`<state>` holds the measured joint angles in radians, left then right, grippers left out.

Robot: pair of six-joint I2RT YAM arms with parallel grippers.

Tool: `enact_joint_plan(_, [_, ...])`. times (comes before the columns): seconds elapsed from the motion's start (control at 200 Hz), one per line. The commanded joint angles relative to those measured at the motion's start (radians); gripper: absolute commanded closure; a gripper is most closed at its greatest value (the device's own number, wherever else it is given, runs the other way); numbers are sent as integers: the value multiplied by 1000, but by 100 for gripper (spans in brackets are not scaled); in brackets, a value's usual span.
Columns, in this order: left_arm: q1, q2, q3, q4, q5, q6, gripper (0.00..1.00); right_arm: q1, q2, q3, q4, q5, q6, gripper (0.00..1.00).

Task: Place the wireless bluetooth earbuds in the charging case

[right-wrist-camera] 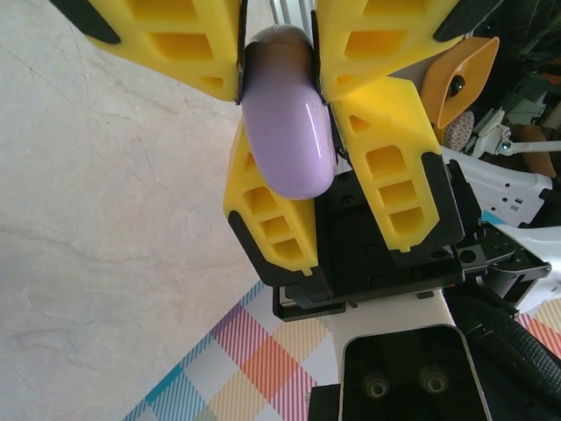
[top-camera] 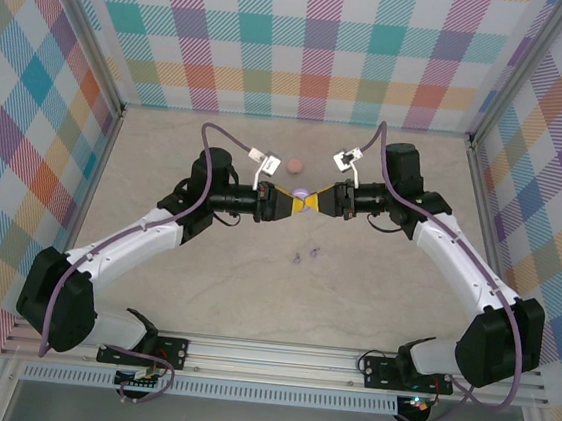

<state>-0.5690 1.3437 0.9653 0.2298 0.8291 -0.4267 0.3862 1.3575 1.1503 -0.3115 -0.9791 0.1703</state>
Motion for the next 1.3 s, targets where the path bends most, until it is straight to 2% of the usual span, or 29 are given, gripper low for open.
enact_joint_plan(0.0, [-22, 10, 19, 75, 30, -19, 71, 5, -12, 15, 12, -21, -21, 76])
enact_joint_plan(0.235, [-35, 31, 30, 82, 24, -26, 80, 7, -9, 9, -3, -32, -31, 75])
enact_joint_plan(0.375, [-35, 30, 44, 29, -16, 5, 89, 6, -29, 9, -41, 34, -46, 69])
enact_joint_plan(0.515, [-35, 33, 85, -92, -92, 121, 86, 7, -76, 1, -83, 171, -49, 59])
enact_joint_plan(0.615, [-35, 39, 77, -80, -161, 212, 80, 7, -113, -10, -105, 242, -49, 54])
enact_joint_plan(0.73, [-34, 24, 23, 13, -164, 355, 77, 7, -149, -20, -143, 284, -58, 51])
enact_joint_plan(0.885, [-35, 32, 44, -58, -143, 542, 77, 7, -191, -40, -161, 285, -63, 50])
enact_joint_plan(1.085, [-35, 33, 0, 32, -92, 654, 80, 15, -196, -42, -188, 318, -71, 49])
enact_joint_plan(1.295, [-37, 28, -23, 83, -61, 677, 81, 49, -198, -31, -209, 356, -87, 48])
